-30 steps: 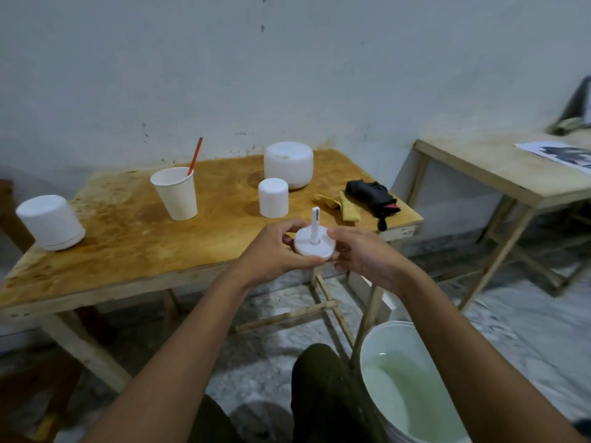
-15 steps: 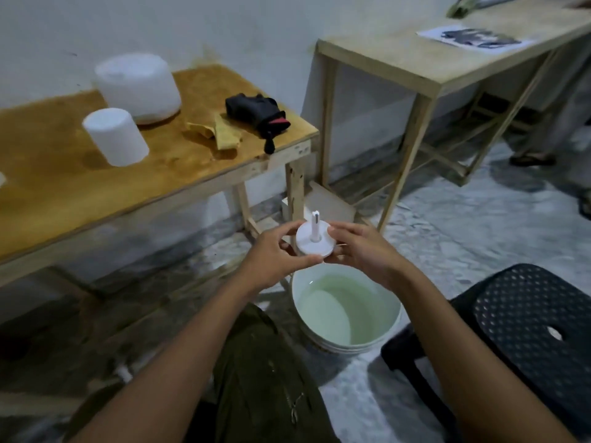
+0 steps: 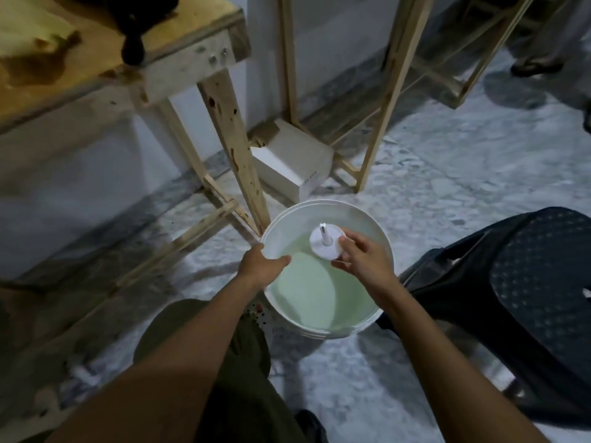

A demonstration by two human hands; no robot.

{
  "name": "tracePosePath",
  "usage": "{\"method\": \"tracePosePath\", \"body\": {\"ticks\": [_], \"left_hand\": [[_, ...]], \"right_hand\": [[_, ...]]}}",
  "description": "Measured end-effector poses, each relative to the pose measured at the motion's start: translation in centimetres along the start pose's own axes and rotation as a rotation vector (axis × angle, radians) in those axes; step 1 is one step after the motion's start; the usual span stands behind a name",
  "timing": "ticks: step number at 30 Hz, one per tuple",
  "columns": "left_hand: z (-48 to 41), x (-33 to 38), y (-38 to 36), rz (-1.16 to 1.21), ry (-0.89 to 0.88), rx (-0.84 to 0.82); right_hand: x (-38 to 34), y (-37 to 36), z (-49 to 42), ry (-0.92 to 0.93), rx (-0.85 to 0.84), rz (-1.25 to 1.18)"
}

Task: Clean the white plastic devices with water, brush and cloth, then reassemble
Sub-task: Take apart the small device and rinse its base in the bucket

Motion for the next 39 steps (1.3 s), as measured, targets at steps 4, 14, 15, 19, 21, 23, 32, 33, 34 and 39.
{"method": "tracePosePath", "body": {"ticks": [4, 14, 15, 19, 21, 23, 32, 33, 34, 39], "left_hand": [[-3.3, -2.4, -1.6, -0.078, 0.072, 0.075], [-4.6, -3.0, -1.1, -0.009, 0.046, 0.269], [-4.6, -3.1, -1.1, -0.006, 0.041, 0.279], [-4.5, -3.2, -1.0, 0.012, 0.025, 0.282], [-4.4, -3.2, -0.9, 0.007, 0.014, 0.282], [-4.3, -3.1, -0.8, 0.0, 0.007, 0.28], [-3.9, -2.9, -0.5, -0.014, -0.012, 0.281], [-3.9, -3.0, -0.5, -0.007, -0.012, 0.279], [-3.9, -3.0, -0.6, 0.0, -0.011, 0.276], [-4.1, -3.1, -0.7, 0.024, -0.001, 0.276]], "right_hand": [[2.5, 0.2, -2.3, 0.015, 0.093, 0.023], [3.8, -0.1, -4.8, 0.181, 0.238, 0.326], [3.7, -0.2, -4.8, 0.206, 0.248, 0.349], [3.1, -0.5, -4.9, 0.418, 0.283, 0.542], [2.6, -0.7, -4.8, 0.55, 0.289, 0.666], [2.2, -0.5, -4.8, 0.638, 0.305, 0.767], [1.9, -0.3, -5.3, 0.859, 0.329, 0.874], [2.0, -0.3, -5.3, 0.869, 0.329, 0.878], [2.2, -0.4, -5.3, 0.873, 0.331, 0.881], [3.1, -0.7, -5.1, 0.866, 0.333, 0.845]]}}
Point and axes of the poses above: each hand's wrist, its own z-axis away from the middle knuckle, its own y-axis out of the back of the hand, x = y × z, the point moved 4 cm from there along -z, towards the middle knuckle, and after that the axes turned 3 degrees about -y, right-handed, at the moved point
